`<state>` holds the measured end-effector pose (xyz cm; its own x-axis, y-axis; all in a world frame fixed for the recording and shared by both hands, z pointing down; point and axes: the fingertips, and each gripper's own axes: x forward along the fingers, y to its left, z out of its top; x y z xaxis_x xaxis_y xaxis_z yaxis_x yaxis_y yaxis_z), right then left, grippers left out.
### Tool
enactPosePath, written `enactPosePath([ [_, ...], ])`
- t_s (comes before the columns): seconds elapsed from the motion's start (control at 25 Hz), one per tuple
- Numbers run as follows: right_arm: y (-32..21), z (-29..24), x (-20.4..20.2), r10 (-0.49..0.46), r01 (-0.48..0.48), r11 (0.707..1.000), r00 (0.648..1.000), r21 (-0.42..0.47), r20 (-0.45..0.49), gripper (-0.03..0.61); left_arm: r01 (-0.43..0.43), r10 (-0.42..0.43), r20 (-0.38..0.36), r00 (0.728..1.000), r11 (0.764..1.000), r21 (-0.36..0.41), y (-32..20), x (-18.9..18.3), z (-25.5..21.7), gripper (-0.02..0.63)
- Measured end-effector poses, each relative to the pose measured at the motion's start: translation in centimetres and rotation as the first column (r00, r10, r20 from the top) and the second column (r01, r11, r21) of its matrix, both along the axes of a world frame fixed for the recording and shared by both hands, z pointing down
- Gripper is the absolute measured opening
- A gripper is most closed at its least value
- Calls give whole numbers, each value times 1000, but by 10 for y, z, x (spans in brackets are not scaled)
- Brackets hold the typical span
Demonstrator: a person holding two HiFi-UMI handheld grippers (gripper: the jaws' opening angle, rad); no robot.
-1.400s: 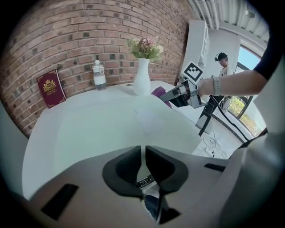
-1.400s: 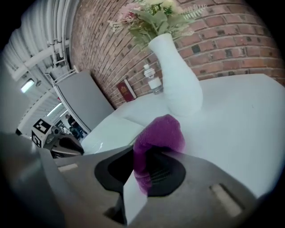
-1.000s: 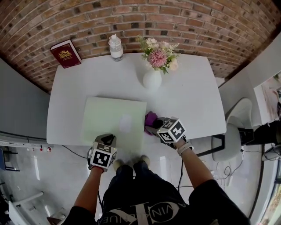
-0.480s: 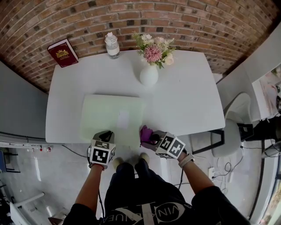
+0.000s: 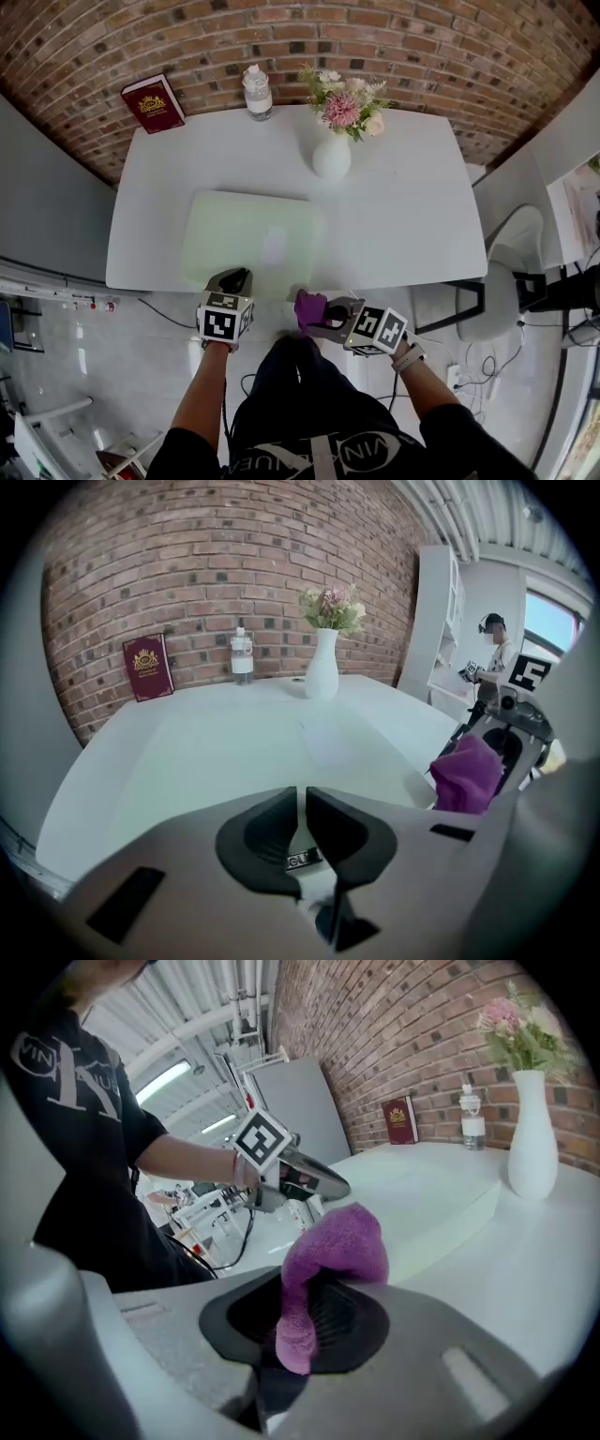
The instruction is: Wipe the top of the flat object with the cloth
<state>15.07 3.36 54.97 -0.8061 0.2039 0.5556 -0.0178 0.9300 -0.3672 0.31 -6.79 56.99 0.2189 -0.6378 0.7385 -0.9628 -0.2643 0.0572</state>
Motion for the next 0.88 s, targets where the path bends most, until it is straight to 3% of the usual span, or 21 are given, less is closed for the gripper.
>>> enactPosePath([
  [0.16,9,-37,-8,66,-59,997,990,-59,123,60,2,0,-53,999,999,39,0,0,-7,32],
  [0.24,-6,-57,-12,160,-152,987,969,-55,187,59,32,-21,-99,995,993,110,-2,-9,-25,34],
  [0.32,-29,-78,-14,277,-275,960,926,-46,256,60,72,-40,-157,987,976,203,-5,-23,-50,34],
  [0.44,-65,-106,-11,428,-451,892,837,-14,341,60,97,-27,-208,978,937,334,-6,-44,-91,34],
  [0.52,-82,-126,-11,479,-530,847,792,36,379,60,99,-1,-231,973,905,414,-4,-58,-120,34],
  [0.6,-94,-149,-15,477,-564,817,777,120,411,60,115,10,-248,969,867,484,-2,-75,-150,34],
  [0.72,-106,-182,-26,446,-582,770,784,262,431,60,140,-4,-236,972,814,563,1,-99,-191,34],
  [0.88,-113,-219,-35,438,-610,724,767,322,469,60,142,-8,-206,978,750,646,21,-118,-239,34],
])
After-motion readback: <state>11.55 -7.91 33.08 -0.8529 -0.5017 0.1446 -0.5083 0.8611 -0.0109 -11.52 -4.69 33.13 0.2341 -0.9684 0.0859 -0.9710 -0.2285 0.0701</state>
